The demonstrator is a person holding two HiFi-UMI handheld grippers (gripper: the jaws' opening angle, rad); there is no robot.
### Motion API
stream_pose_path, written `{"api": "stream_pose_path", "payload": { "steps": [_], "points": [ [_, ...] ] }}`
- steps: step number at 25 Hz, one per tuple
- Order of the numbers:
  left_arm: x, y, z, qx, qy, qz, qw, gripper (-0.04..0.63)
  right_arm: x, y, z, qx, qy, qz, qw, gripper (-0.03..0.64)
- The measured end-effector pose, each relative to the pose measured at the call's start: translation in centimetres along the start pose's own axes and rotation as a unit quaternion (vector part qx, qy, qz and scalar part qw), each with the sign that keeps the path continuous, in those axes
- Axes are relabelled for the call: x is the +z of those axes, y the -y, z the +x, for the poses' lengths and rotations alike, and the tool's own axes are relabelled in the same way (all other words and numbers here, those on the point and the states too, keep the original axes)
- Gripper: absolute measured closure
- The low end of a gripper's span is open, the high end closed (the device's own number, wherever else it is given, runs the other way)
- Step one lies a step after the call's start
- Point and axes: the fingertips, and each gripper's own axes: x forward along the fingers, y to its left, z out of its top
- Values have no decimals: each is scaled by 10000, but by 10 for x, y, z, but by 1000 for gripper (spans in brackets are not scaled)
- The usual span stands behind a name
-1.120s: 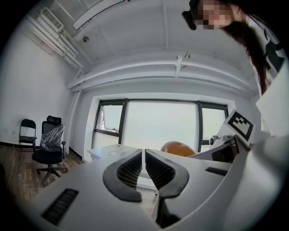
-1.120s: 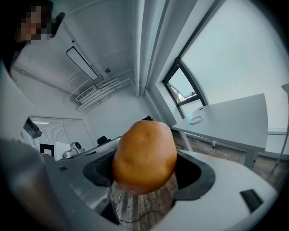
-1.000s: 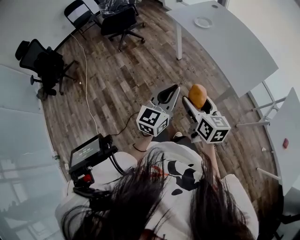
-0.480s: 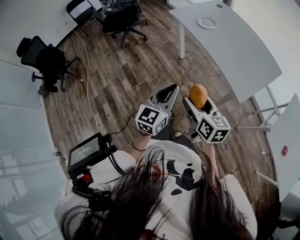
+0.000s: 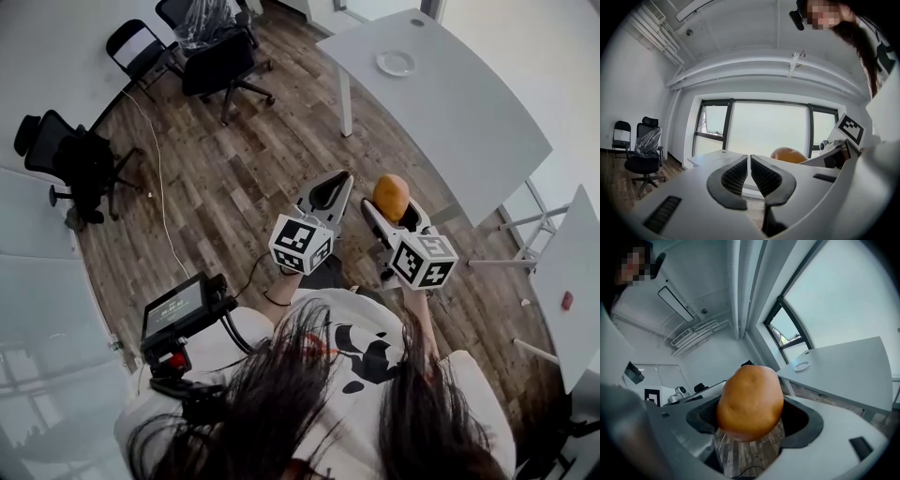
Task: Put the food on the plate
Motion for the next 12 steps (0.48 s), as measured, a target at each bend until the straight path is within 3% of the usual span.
{"api": "stream_pose_path", "payload": {
  "steps": [12],
  "points": [
    [30, -109, 37, -458, 54, 159, 9988, 589, 43, -9, 113, -282, 160, 74, 9994, 244]
  ]
}}
